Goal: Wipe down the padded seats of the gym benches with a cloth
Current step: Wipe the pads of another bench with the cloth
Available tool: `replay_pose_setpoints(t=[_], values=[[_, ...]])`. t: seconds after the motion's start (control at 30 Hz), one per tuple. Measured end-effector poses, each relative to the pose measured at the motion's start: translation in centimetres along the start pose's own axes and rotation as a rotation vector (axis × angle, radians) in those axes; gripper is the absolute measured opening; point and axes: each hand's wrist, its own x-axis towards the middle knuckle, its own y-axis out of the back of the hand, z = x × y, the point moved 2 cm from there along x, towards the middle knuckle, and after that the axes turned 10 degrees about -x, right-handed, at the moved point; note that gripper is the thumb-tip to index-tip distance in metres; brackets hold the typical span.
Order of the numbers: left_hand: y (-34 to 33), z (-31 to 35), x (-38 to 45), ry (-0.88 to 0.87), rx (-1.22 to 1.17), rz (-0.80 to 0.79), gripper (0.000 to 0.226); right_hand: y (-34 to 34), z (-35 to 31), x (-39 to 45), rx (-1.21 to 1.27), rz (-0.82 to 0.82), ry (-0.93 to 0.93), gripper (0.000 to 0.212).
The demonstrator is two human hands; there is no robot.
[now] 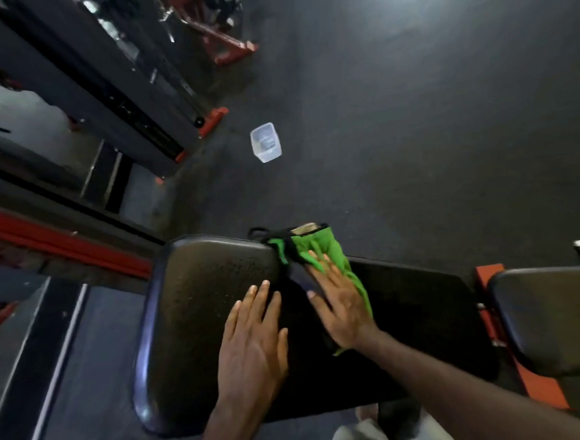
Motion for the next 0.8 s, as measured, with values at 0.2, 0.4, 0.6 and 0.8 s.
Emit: replay_pose_setpoints(t=[0.2, 0.4, 0.6, 0.8], values=[[1.7, -1.0, 0.9, 0.047, 0.033, 0.1, 0.053, -1.2, -6.6, 2.4, 0.023, 0.011, -0.375, 0.068], [3.8, -2.8, 1.4, 0.083, 0.088, 0.127, 0.052, 0.7, -3.8, 2.2, -0.018, -0.039, -0.05, 0.063], [6.0, -5.5, 1.4, 0.101, 0.095, 0.146, 0.056, 0.1, -10.1, 2.2, 0.023, 0.009, -0.104, 0.063], [9.0, -8.5, 1.9, 0.193, -0.023, 0.131, 0.061, 0.6, -6.8, 3.1, 0.025, -0.086, -0.235, 0.074]])
